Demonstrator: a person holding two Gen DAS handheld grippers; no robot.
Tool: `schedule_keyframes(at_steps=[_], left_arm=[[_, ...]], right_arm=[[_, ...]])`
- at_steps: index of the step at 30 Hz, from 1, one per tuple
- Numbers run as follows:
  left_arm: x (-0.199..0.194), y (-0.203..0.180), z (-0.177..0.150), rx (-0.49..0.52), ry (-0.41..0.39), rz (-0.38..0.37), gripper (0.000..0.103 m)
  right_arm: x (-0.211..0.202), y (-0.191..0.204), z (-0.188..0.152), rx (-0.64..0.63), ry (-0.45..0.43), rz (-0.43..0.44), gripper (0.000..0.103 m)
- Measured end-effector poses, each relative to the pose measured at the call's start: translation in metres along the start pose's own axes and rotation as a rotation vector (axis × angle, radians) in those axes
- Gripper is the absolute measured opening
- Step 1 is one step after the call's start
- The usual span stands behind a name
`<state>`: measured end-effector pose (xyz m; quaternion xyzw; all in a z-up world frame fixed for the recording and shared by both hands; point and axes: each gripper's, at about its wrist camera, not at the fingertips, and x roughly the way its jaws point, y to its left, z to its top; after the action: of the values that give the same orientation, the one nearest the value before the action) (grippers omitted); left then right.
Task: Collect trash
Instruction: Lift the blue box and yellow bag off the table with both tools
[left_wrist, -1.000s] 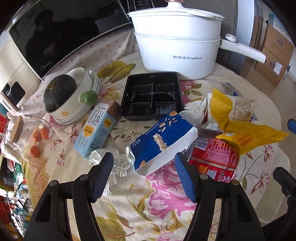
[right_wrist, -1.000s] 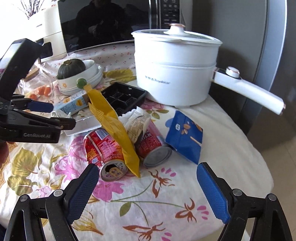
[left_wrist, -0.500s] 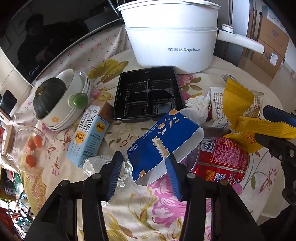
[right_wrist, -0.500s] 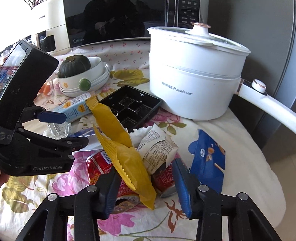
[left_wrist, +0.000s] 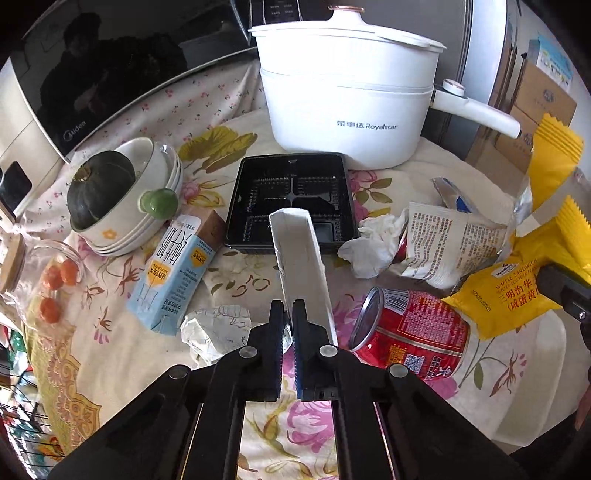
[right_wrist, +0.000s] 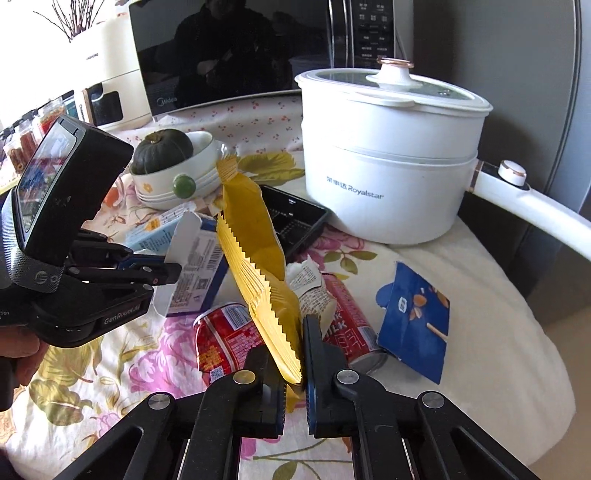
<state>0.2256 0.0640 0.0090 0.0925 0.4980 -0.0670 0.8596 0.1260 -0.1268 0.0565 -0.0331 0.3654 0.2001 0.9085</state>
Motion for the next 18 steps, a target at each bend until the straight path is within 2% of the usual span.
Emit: schedule_keyframes(at_steps=[6,9,11,14,15,16,17,18], left_arm=[[-0.018,0.009,-0.001,-0.114,-0.024,-0.126,0.003],[-0.021,0.008,-0.003,-0.133,-0.018,-0.143,0.003],[-0.021,0.011,-0.007,-0.159,-0.002,-0.164,0.003],[-0.02,0.011,-0.017,-0.183,0.057,-0.267,0.004],[-0.018,0.009,-0.022,-0.174,0.076,-0.253,0.004],[-0.016,0.007,-0.025,-0.157,0.094,-0.204,0.004],[-0.014,0.003,-0.028,-0.125,0.111,-0.12,0.005],[-0.011,-0.003,-0.031,-0.085,0.128,-0.066,0.005]], right_arm=[[-0.023,-0.004,-0.004,0.031,-0.022,0.013,0.006],[-0.032,-0.006,-0.007,0.057,-0.02,0.018,0.006],[-0.038,-0.007,-0.01,0.069,-0.021,0.022,0.006],[-0.048,-0.009,-0.014,0.099,-0.023,0.038,0.006],[-0.052,-0.01,-0.017,0.109,-0.024,0.047,0.006],[-0.055,-0.01,-0.018,0.114,-0.022,0.052,0.006],[-0.057,-0.01,-0.02,0.114,-0.017,0.053,0.006],[-0.058,-0.01,-0.022,0.112,-0.012,0.053,0.006]])
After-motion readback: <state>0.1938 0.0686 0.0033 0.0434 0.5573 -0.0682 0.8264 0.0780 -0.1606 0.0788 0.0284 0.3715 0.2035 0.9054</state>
